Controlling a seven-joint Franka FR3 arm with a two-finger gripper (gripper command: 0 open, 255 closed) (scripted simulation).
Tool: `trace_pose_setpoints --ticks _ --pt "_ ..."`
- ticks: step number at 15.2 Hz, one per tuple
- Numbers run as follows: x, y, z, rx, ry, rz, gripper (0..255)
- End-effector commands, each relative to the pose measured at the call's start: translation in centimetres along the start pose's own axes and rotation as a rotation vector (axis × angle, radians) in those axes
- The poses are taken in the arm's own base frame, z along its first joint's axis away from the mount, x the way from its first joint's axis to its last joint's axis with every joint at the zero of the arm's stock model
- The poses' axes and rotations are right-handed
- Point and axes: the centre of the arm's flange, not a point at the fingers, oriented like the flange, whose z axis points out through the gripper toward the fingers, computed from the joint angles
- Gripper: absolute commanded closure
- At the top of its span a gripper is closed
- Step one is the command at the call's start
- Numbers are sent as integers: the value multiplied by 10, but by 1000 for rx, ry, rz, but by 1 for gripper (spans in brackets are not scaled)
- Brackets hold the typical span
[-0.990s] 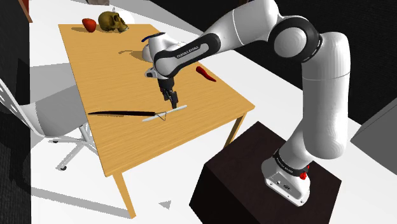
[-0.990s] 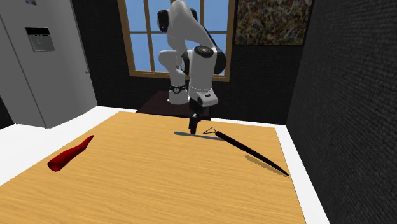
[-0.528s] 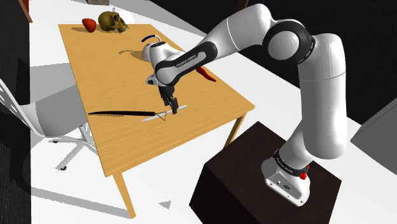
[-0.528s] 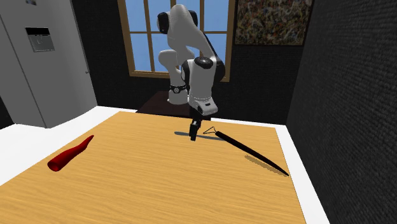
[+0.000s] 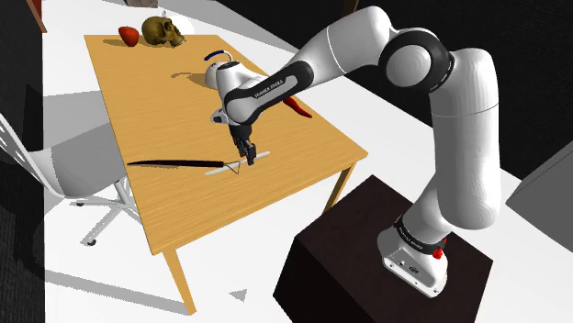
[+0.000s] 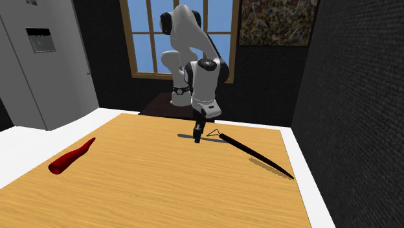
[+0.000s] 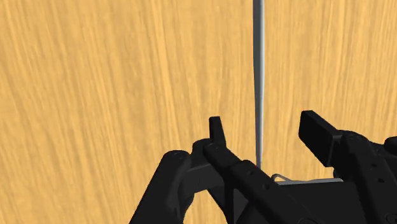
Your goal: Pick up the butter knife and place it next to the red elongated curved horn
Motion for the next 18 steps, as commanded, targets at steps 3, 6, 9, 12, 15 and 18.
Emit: trace_pose_setpoints --ticks 3,6,9,12,15,18 --pt "0 0 0 0 0 0 255" --pt "0 0 0 0 0 0 255" --pt "0 0 0 0 0 0 255" --pt "-2 -3 -15 0 0 0 255" --pt "-4 -6 -31 0 0 0 255" --pt "-7 -8 -46 0 0 0 255"
